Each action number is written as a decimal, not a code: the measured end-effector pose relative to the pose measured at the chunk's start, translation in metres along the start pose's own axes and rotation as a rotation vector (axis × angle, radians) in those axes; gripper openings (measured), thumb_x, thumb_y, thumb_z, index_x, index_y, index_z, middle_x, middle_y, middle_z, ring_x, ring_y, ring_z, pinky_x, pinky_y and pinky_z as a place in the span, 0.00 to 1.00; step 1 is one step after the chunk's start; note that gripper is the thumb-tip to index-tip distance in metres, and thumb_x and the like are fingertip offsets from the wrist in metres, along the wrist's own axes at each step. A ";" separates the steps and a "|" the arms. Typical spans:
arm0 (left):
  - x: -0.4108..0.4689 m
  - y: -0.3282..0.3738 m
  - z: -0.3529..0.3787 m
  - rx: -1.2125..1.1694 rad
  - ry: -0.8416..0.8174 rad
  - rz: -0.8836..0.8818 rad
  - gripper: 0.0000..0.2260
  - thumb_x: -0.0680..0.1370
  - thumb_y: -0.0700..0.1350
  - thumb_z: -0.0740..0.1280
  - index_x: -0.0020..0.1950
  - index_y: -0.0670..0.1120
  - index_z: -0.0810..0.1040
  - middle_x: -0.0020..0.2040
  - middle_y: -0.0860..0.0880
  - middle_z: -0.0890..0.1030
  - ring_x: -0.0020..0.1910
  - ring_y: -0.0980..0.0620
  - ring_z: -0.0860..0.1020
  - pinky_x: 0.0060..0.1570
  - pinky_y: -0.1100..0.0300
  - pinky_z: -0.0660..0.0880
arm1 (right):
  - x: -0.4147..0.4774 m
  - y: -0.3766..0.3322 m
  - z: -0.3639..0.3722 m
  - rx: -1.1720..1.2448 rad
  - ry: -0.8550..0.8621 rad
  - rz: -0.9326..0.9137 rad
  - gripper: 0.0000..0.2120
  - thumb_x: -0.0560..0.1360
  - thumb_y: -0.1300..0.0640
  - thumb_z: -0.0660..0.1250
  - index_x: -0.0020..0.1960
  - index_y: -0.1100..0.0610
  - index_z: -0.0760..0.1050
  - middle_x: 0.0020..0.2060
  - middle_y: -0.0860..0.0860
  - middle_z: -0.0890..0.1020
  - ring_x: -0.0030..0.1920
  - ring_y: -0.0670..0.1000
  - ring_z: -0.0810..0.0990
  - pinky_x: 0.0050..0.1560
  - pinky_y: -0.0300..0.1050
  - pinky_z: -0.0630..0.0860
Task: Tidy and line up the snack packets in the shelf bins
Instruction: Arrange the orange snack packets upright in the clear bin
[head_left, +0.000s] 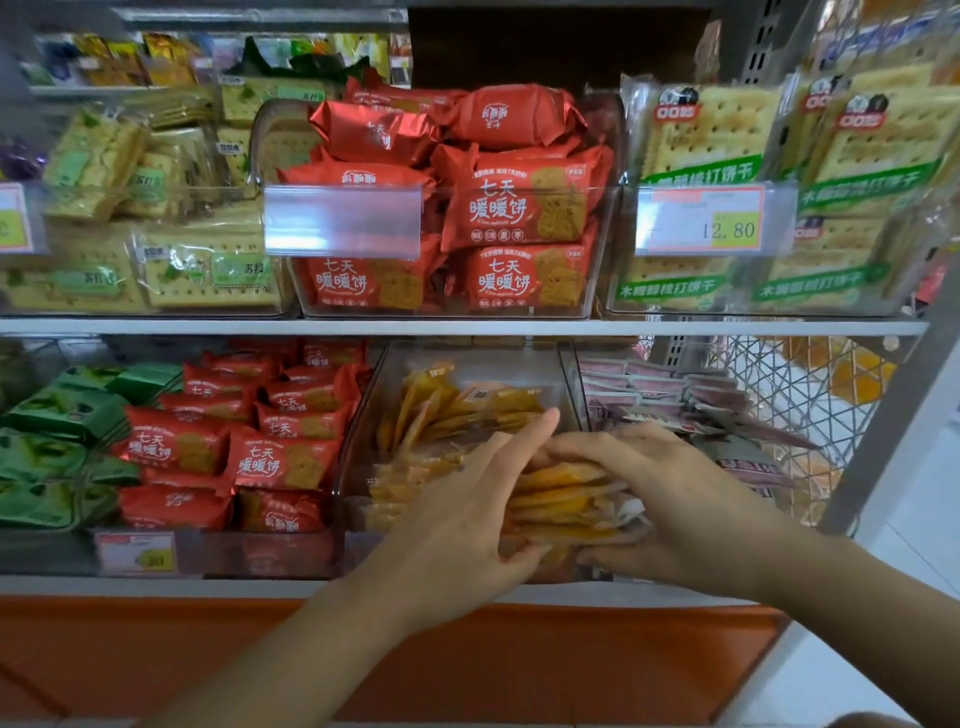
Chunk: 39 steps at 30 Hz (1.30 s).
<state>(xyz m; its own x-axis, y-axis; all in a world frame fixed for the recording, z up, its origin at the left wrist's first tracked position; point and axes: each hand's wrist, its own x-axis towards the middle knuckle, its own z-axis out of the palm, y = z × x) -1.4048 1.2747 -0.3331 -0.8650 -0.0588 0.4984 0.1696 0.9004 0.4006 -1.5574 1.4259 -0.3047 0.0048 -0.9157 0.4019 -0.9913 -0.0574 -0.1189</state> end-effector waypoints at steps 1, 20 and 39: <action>0.002 -0.002 0.000 0.010 -0.004 0.006 0.49 0.74 0.50 0.72 0.63 0.77 0.30 0.61 0.64 0.61 0.57 0.57 0.70 0.53 0.51 0.75 | 0.001 0.002 0.001 0.002 0.017 -0.022 0.29 0.69 0.35 0.63 0.66 0.43 0.63 0.49 0.34 0.78 0.44 0.39 0.74 0.54 0.28 0.62; 0.124 -0.141 0.025 0.390 -0.101 -0.440 0.13 0.77 0.47 0.63 0.62 0.49 0.77 0.61 0.46 0.78 0.60 0.46 0.76 0.59 0.53 0.73 | 0.013 0.098 0.034 -0.304 0.522 0.210 0.27 0.63 0.55 0.74 0.60 0.54 0.70 0.41 0.54 0.83 0.39 0.57 0.82 0.42 0.46 0.76; 0.109 -0.170 0.028 0.708 -0.357 -0.520 0.11 0.76 0.39 0.63 0.57 0.47 0.79 0.57 0.44 0.79 0.57 0.43 0.78 0.55 0.52 0.76 | 0.150 0.165 0.113 -0.145 -0.127 0.378 0.11 0.80 0.52 0.56 0.60 0.51 0.71 0.59 0.57 0.74 0.59 0.56 0.73 0.60 0.47 0.69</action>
<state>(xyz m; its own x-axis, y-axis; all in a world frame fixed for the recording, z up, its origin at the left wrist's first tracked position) -1.5411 1.1273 -0.3688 -0.8647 -0.4963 0.0775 -0.5022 0.8575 -0.1114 -1.7051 1.2345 -0.3663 -0.3557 -0.9036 0.2388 -0.9345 0.3403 -0.1043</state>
